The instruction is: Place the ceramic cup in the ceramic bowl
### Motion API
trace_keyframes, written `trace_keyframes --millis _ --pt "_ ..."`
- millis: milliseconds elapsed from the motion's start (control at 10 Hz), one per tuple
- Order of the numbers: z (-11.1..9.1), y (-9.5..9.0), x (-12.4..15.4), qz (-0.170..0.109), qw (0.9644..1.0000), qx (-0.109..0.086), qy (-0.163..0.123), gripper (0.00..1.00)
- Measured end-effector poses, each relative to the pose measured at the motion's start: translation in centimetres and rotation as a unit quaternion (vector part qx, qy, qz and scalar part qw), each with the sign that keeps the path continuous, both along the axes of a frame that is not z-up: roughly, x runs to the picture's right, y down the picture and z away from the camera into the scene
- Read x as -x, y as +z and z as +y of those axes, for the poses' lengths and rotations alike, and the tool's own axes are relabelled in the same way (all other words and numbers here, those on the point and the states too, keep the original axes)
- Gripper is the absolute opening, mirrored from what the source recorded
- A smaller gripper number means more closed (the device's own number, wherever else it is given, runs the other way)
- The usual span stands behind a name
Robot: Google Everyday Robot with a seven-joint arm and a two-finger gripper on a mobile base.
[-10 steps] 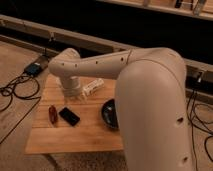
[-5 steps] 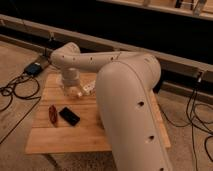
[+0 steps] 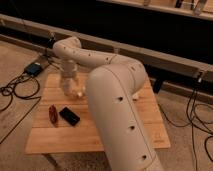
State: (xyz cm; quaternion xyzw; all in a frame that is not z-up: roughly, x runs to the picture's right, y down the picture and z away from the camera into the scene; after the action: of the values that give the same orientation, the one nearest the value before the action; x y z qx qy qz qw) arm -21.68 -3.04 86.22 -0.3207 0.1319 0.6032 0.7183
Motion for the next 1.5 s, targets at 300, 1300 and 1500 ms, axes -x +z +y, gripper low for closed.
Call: trace_keyframes --millis 300,1300,1500 --pt "-1.9 2.2 0.5 -0.002 0.9997 -0.019 -0.017 0.65" --pt "-1.4 7.4 1.3 0.021 0.9935 -0.059 -0.095 0.65" --pt "-1.0 8.3 0.7 0.032 0.9922 -0.060 -0.105 0.61"
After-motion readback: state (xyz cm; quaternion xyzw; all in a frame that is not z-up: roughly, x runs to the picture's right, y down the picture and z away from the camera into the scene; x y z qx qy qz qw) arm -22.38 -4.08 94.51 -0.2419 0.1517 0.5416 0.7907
